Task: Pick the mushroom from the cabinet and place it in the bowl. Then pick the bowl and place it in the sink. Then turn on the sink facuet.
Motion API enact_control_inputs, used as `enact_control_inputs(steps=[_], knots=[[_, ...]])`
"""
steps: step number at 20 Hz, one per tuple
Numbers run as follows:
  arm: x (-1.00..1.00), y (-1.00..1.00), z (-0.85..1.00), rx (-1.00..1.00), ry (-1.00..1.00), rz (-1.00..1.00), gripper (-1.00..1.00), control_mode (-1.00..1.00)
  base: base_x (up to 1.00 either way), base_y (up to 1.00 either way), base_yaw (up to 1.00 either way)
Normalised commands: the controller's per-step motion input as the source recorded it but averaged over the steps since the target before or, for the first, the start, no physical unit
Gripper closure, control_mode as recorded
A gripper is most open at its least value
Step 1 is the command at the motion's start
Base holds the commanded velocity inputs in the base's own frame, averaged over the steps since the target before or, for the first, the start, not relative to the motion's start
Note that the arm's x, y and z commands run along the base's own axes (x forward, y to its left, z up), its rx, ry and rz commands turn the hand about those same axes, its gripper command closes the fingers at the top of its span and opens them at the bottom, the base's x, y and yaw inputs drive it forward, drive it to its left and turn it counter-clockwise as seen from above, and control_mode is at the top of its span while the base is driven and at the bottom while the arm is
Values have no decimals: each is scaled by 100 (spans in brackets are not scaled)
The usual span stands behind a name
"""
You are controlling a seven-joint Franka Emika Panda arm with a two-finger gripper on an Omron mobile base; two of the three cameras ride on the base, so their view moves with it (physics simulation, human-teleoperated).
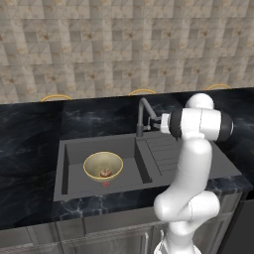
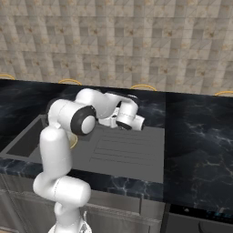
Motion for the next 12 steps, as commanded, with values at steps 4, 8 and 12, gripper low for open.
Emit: enact_control_inputs(steps=[4, 8, 12], knots=[[41, 0, -21, 0, 0, -3, -100, -100, 0, 0, 0], [31, 0, -22, 0, 0, -1, -100, -100, 0, 0, 0], [34, 0, -26, 0, 0, -1, -100, -100, 0, 0, 0]])
